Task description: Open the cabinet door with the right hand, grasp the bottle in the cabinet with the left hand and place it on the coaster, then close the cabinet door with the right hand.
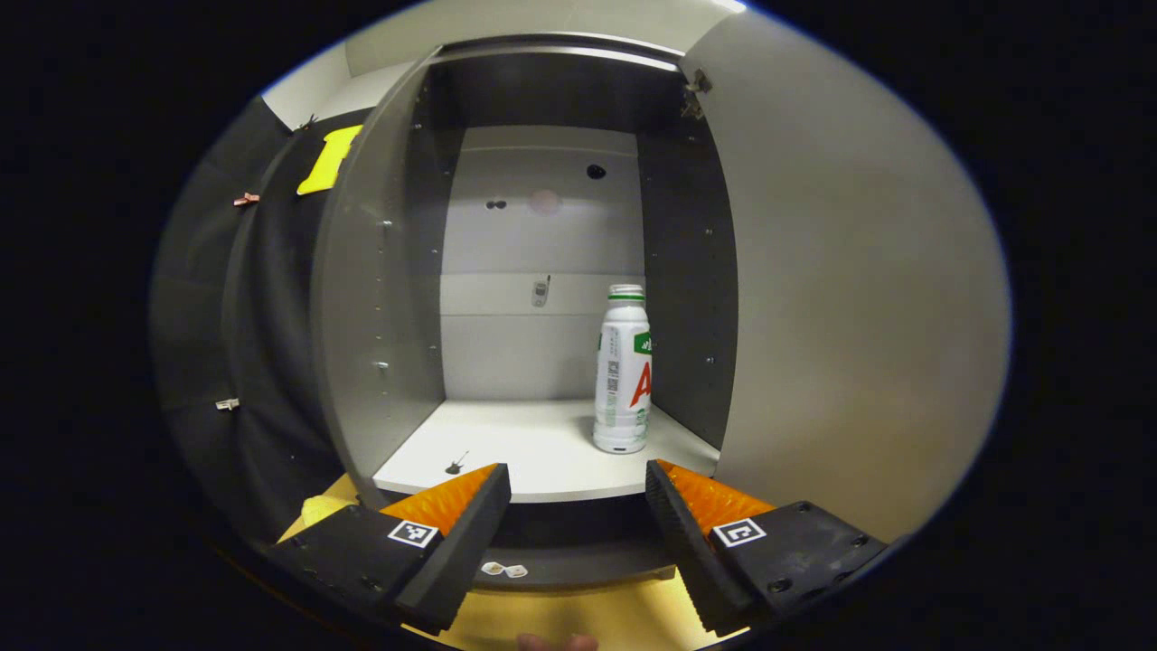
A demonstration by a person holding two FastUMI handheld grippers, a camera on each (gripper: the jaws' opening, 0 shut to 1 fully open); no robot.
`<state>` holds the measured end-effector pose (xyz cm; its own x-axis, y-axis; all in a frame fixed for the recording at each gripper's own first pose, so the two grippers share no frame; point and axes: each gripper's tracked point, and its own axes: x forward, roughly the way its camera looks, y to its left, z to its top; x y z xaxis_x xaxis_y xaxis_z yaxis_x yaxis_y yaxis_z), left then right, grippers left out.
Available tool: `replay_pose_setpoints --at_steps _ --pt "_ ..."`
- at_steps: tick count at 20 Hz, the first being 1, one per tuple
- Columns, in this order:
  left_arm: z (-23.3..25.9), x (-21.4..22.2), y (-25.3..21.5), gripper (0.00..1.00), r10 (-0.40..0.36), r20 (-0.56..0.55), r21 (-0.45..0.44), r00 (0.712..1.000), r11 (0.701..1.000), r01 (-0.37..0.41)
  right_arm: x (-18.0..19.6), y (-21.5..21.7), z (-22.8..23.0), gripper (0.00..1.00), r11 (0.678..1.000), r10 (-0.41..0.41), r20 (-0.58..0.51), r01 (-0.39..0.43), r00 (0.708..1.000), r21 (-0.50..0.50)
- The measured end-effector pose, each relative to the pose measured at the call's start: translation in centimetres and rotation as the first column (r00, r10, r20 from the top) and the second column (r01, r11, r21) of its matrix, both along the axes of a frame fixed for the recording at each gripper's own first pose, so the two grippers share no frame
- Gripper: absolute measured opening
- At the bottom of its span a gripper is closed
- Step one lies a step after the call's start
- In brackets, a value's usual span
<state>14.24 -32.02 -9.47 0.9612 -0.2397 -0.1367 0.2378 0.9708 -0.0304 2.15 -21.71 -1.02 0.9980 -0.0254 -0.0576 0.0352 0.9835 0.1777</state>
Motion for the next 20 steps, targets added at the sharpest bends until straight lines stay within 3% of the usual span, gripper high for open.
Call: replay_pose_setpoints --at_steps 11,20 --pt "0.0 11.4 -5.6 0.95 0.063 0.039 0.07 0.997 0.995 -0.066 2.7 -2.1 -2.4 0.98 0.999 0.042 -0.057 -0.043 0.997 -0.025" --pt "-3.4 15.5 -6.3 0.96 0.119 -0.018 0.035 0.993 0.992 -0.118 4.6 -1.7 -3.6 1.0 0.993 0.075 -0.094 -0.083 0.993 -0.08"
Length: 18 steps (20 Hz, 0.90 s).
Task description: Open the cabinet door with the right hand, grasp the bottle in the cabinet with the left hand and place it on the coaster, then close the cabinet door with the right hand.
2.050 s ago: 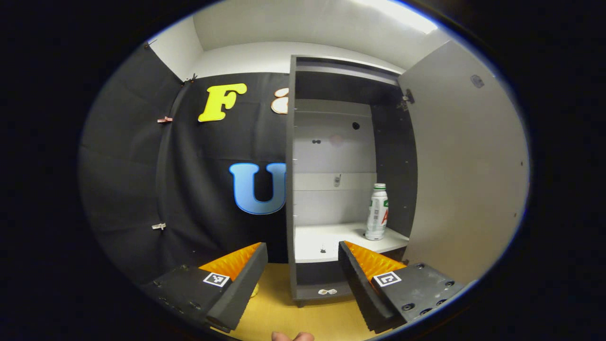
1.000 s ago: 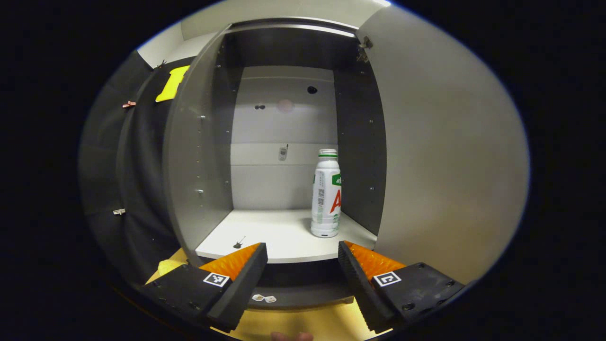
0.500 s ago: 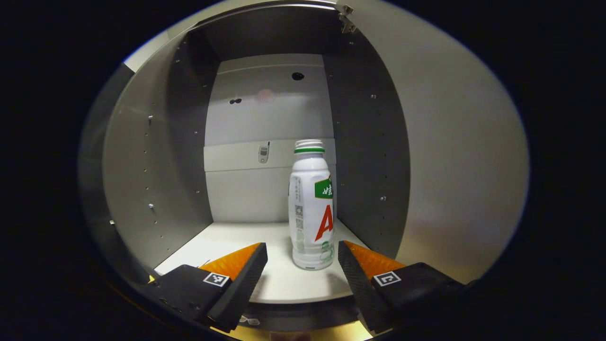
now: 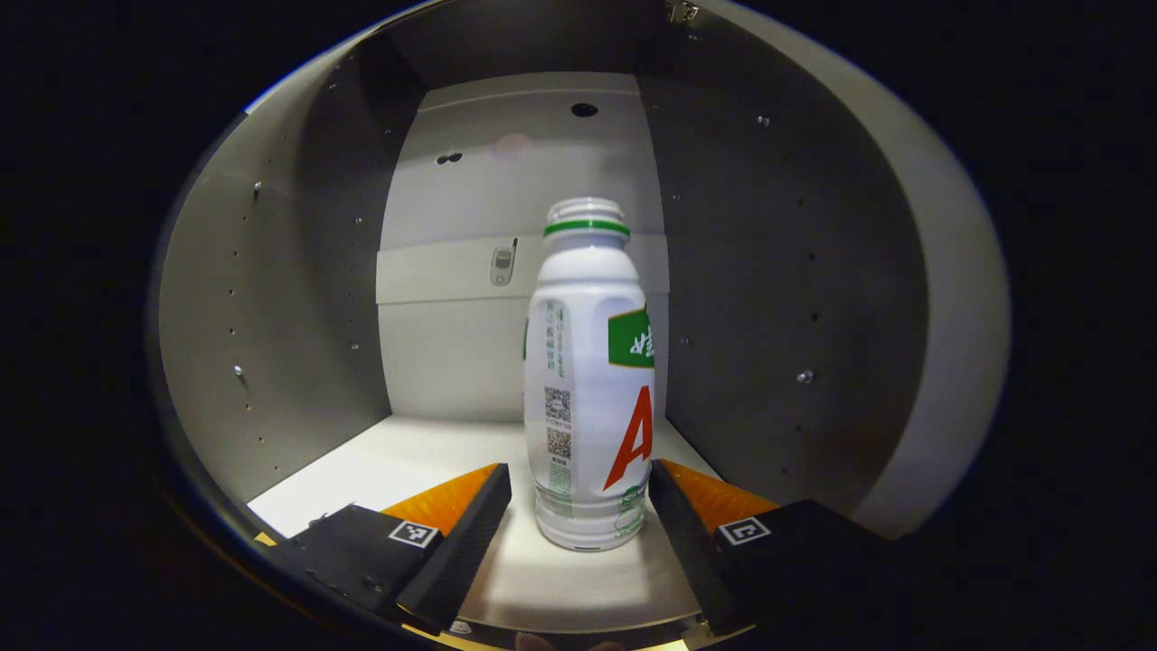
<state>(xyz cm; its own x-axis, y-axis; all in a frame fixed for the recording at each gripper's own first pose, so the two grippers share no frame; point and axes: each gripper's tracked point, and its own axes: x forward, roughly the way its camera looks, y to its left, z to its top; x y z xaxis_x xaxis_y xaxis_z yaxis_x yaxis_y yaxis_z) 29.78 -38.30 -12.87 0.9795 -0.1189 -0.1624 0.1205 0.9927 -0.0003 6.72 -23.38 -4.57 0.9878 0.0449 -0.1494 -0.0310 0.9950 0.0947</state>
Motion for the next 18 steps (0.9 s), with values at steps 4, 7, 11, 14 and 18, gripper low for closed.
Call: replay_pose_setpoints --at_steps 4,7,11,14,18 --pt "-0.5 0.8 -1.0 0.81 -0.026 0.008 -0.018 1.0 0.999 0.026 0.3 -0.2 -0.3 0.98 1.0 -0.01 -0.011 0.01 1.0 -0.007" --pt "0.0 0.6 -0.8 0.77 -0.035 0.029 -0.014 0.999 0.999 0.036 0.3 -0.3 -0.2 0.98 1.0 -0.023 -0.004 0.023 1.0 -0.014" --pt "2.9 -1.4 0.2 0.76 -0.07 0.068 -0.027 0.995 0.997 0.072 0.2 0.2 0.8 1.0 0.999 -0.038 0.025 0.038 0.999 -0.006" --pt "5.3 -4.5 2.7 0.77 -0.101 0.091 -0.023 0.991 0.994 0.103 -0.4 0.7 1.9 0.98 0.999 -0.054 0.059 0.054 0.997 0.009" --pt "7.8 -9.4 8.9 0.76 -0.106 0.112 -0.015 0.988 0.994 0.109 -1.6 1.3 3.7 0.98 0.996 -0.087 0.119 0.085 0.989 0.016"
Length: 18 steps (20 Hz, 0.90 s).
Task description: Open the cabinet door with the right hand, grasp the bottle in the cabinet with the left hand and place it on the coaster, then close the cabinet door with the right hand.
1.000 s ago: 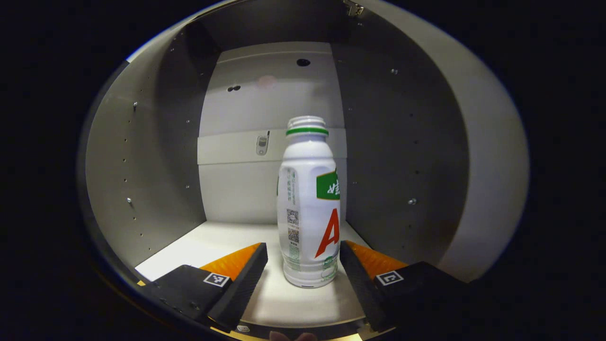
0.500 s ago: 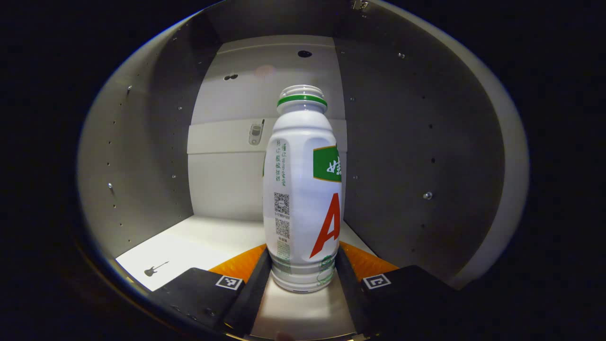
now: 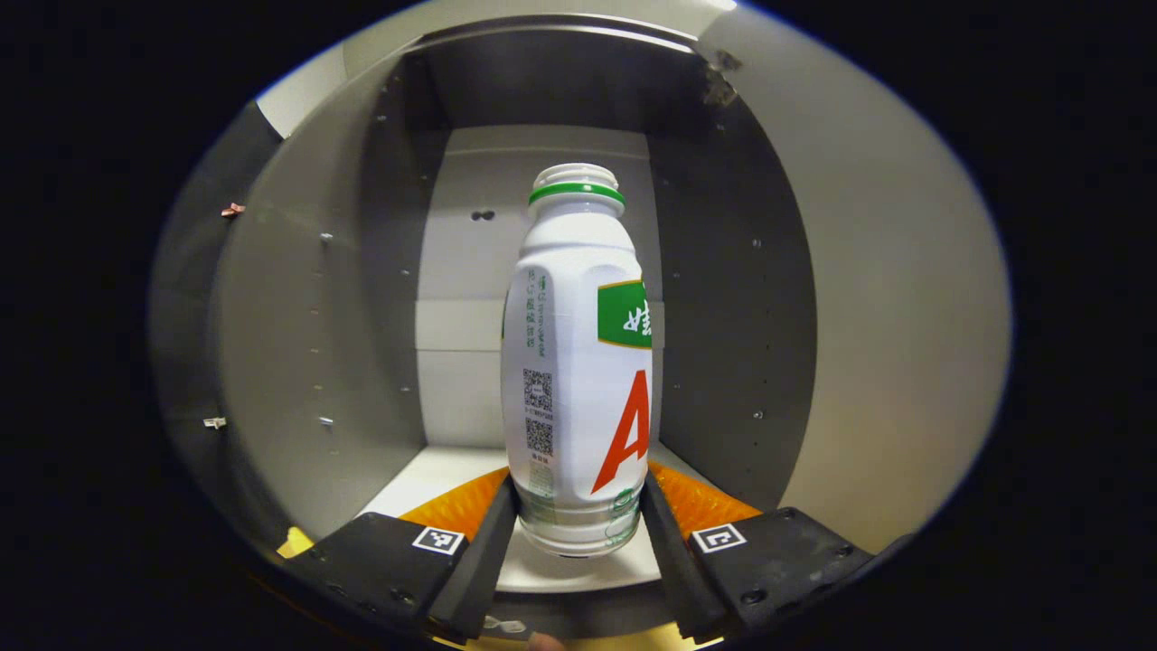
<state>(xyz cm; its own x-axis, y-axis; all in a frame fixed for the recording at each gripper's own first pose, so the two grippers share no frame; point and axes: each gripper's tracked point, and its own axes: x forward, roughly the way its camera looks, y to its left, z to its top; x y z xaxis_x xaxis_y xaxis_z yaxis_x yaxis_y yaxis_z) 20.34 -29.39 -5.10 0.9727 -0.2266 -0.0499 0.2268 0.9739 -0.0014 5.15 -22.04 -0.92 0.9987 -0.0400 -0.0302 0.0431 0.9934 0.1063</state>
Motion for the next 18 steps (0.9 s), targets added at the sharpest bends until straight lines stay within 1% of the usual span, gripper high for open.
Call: replay_pose_setpoints --at_steps 4,7,9,11,13,18 --pt "2.0 -4.9 6.6 0.76 0.012 0.022 0.032 1.0 0.999 -0.012 -1.2 0.6 1.8 0.98 0.998 -0.037 0.065 0.04 0.997 -0.047" --pt "1.8 -8.1 10.2 0.76 0.035 0.007 0.017 0.999 0.999 -0.035 -1.8 0.8 1.8 0.99 0.993 -0.077 0.074 0.084 0.994 -0.087" --pt "1.4 -10.3 12.2 0.77 0.049 0.007 0.011 0.999 0.999 -0.049 -2.0 1.4 1.7 0.99 0.994 -0.077 0.073 0.082 0.994 -0.073" --pt "0.9 -12.2 14.3 0.77 0.066 0.025 0.027 0.998 0.997 -0.067 -2.3 1.8 1.8 0.99 0.995 -0.078 0.078 0.082 0.994 -0.049" --pt "0.2 -14.2 15.6 0.76 0.073 0.039 0.029 0.997 0.997 -0.074 -2.6 2.1 2.1 0.99 0.996 -0.075 0.09 0.08 0.993 -0.05" --pt "-3.7 -18.7 18.7 0.77 0.097 0.0 -0.035 0.995 0.995 -0.097 -2.9 2.8 2.1 0.99 0.996 -0.065 0.11 0.071 0.992 -0.058"
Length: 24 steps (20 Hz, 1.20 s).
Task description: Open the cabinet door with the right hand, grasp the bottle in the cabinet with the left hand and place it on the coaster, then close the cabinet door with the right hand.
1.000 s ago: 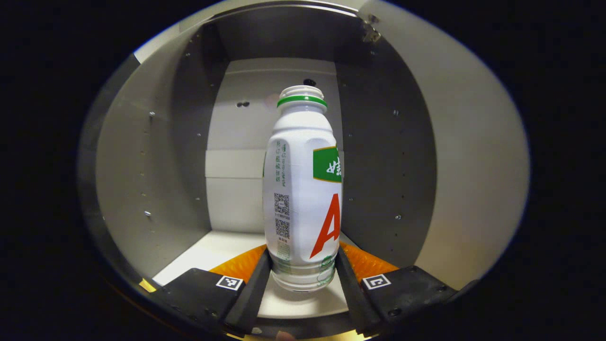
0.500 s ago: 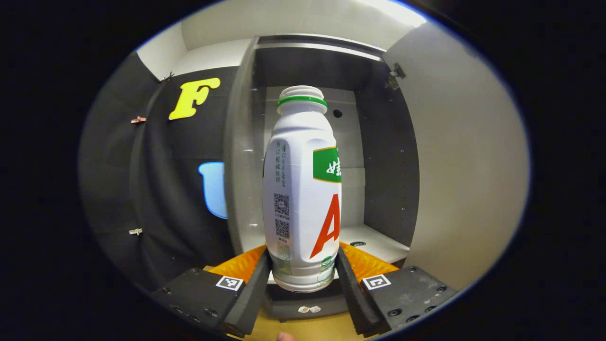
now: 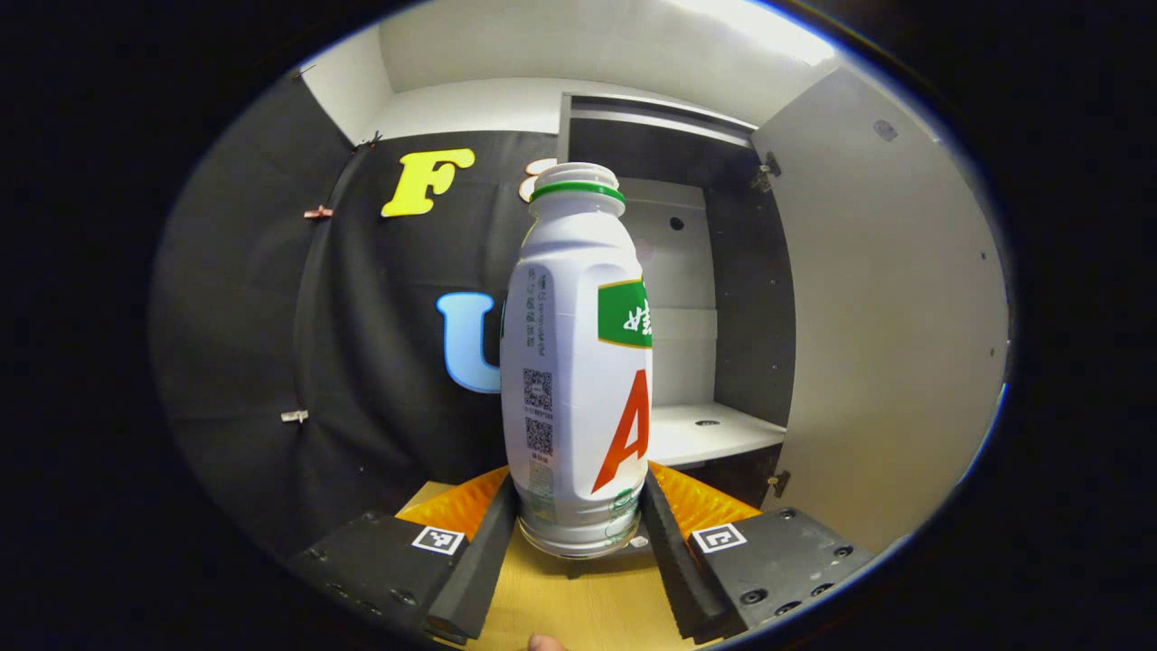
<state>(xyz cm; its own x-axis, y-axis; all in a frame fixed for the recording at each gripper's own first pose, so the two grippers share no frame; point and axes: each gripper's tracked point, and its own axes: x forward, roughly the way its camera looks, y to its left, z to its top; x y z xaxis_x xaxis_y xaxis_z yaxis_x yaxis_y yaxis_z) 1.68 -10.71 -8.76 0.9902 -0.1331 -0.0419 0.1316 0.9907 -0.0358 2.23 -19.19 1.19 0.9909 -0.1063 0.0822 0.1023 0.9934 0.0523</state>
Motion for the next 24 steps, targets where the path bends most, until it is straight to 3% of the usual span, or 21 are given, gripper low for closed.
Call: replay_pose_setpoints --at_steps 13,19,24 --pt "-14.9 -8.0 3.6 0.77 0.027 -0.06 0.023 0.998 0.999 -0.026 -0.8 -0.3 -0.9 0.99 0.999 0.019 0.052 -0.018 0.998 -0.03" --pt "-22.3 -9.5 3.4 0.77 -0.011 -0.108 -0.006 0.994 1.0 0.01 -1.4 -0.2 -1.7 0.99 0.999 0.014 0.061 -0.011 0.998 -0.048" --pt "-27.2 -8.7 3.8 0.77 0.003 -0.153 -0.019 0.988 1.0 -0.006 -2.0 -0.7 -1.6 0.98 0.997 -0.014 0.081 0.02 0.997 -0.076"
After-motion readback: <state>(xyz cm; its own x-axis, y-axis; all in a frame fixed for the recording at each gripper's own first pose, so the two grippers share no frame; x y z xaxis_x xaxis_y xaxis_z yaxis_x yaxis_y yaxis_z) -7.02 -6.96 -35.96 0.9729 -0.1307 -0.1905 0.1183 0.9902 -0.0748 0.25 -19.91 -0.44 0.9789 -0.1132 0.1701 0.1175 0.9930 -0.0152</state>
